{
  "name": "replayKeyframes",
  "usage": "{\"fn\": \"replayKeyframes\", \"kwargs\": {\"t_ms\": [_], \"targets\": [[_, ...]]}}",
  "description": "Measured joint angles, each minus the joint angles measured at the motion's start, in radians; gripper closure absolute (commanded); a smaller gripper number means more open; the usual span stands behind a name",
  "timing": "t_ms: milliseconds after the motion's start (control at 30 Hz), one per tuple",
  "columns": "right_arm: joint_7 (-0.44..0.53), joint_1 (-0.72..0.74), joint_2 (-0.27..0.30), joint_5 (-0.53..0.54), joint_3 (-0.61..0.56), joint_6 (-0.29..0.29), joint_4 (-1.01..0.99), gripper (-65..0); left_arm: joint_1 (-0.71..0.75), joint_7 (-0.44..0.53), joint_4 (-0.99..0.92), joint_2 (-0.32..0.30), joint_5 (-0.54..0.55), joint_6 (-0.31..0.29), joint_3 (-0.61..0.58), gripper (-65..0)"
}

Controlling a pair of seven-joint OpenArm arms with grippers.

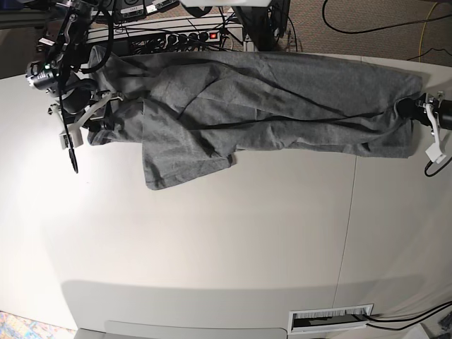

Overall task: Fold the T-shirt properly
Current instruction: 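Pull the shirt's collar end with the right gripper to straighten it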

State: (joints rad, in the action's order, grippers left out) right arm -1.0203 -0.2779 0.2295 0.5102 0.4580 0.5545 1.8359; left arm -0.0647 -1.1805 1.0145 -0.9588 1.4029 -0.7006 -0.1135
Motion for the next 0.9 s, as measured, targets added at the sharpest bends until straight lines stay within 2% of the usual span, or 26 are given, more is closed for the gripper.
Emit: {"fn": "replayKeyframes", "kwargs": {"t_ms": [267,467,567,667,767,900], "targets": [[0.005,0.001,0.000,-0.005,0.000,-0.003,-0.003,-22.4,0.000,0.000,0.000,0.000,0.000,0.000,0.000,-9.9],[0.083,0.002,0.000,-0.061,0.000,-0.003,-0.003,-22.1,0.000,0.011,0.000,0.000,0.000,0.000,0.000,-9.9],[0.082,0.001,0.000,-0.061,0.000,-0.003,-0.003,-13.9,0.000,0.012,0.000,0.000,0.000,0.000,0.000,-9.9],[0.081,0.002,0.000,-0.060,0.000,-0.003,-0.003,0.0,0.000,0.012,0.000,0.001,0.002,0.000,0.000,-9.9],[0.074,0.001,0.000,-0.060,0.000,-0.003,-0.003,0.0,0.000,0.013,0.000,0.000,0.003,0.000,0.000,-9.9],[-0.013,0.002,0.000,-0.014,0.000,-0.003,-0.003,0.0,0.000,0.013,0.000,0.001,0.003,0.000,0.000,-9.9]]}}
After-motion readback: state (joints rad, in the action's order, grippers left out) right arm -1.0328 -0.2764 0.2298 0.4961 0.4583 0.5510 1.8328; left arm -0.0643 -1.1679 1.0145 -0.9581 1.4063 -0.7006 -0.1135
